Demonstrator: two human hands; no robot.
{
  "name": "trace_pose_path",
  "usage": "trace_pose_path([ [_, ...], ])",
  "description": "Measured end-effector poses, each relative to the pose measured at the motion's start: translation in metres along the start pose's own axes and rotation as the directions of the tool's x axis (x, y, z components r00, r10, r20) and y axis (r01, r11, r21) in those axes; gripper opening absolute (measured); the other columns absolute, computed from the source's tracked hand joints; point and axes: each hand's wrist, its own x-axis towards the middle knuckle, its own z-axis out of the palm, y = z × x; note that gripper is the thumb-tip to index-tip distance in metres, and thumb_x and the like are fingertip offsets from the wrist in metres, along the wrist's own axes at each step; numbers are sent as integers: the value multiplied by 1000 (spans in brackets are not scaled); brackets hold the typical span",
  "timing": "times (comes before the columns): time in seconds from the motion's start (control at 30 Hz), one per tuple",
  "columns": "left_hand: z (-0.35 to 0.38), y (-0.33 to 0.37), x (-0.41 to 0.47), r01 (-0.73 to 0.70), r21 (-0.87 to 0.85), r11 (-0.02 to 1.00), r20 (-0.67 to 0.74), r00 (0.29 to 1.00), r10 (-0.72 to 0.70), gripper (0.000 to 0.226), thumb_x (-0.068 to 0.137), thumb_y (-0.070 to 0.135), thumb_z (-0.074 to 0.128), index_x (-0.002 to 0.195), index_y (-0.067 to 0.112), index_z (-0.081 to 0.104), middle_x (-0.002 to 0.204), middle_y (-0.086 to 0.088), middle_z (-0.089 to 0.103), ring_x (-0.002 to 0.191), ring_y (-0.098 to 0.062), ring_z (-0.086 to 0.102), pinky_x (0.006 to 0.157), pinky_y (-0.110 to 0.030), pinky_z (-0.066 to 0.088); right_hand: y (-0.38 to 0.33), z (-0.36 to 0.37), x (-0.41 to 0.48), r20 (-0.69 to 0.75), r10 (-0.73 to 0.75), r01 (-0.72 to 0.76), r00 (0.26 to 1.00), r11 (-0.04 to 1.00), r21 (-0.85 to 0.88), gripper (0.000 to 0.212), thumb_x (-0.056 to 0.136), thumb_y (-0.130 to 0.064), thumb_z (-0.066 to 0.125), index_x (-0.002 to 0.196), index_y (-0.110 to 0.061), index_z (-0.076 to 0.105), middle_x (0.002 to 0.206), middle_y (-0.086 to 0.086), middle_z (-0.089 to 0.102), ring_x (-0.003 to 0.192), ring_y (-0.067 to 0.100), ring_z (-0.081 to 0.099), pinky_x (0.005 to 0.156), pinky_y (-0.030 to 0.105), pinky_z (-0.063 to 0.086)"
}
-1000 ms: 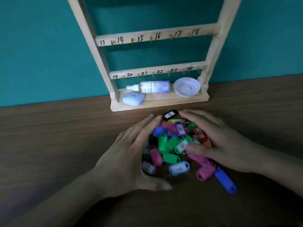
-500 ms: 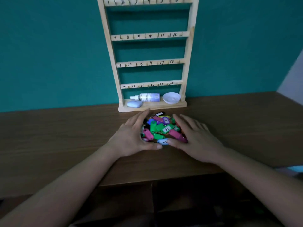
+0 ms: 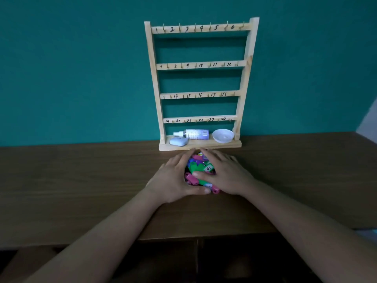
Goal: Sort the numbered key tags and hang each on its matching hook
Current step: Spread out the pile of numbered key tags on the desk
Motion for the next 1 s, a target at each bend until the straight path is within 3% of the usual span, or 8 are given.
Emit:
trace_pose_path([
  [0.43, -1, -20, -1, 60, -37, 998, -48, 997, -62, 137, 54, 105, 59, 164, 45, 3, 168, 14, 27, 154, -10, 27, 126, -46, 32, -30, 11, 38, 38, -78, 77, 996, 997, 13, 115, 74, -106, 17, 168, -39, 17, 176, -13, 17, 161, 16, 22, 129, 51, 23],
  [0.57, -14, -33, -15, 67, -39, 997, -42, 997, -69, 135, 58, 101, 63, 165, 42, 7, 167, 15, 29, 153, -10, 28, 125, -42, 31, -54, 17, 43, 52, -155, 152, 987, 987, 54, 99, 82, -95, 35, 164, -40, 26, 170, -16, 25, 154, 16, 32, 125, 50, 33],
  [0.77, -34, -51, -46, 97, -52, 994, -38, 994, -99, 132, 60, 96, 70, 165, 43, 9, 163, 19, 33, 147, -4, 30, 123, -33, 30, -88, 28, 46, 52, -263, 255, 963, 959, 121, 92, 84, -89, 47, 159, -37, 37, 160, -19, 35, 142, 11, 41, 118, 43, 42],
  [0.9, -45, -58, -57, 96, -181, 979, 12, 995, -95, 130, 60, 90, 77, 163, 50, 8, 156, 23, 35, 143, -1, 33, 122, -35, 36, -87, 28, 44, 11, -274, 258, 962, 918, 301, 84, 90, -84, 51, 160, -38, 38, 155, -23, 40, 137, 0, 46, 114, 40, 48],
  [1.0, -56, -67, -59, 89, -242, 966, 52, 996, -79, 122, 62, 88, 78, 159, 58, 11, 153, 27, 34, 144, 2, 33, 122, -34, 37, -79, 25, 42, -97, -165, 191, 981, 885, 425, 79, 94, -85, 43, 159, -39, 43, 161, -21, 43, 146, 0, 42, 121, 45, 42],
])
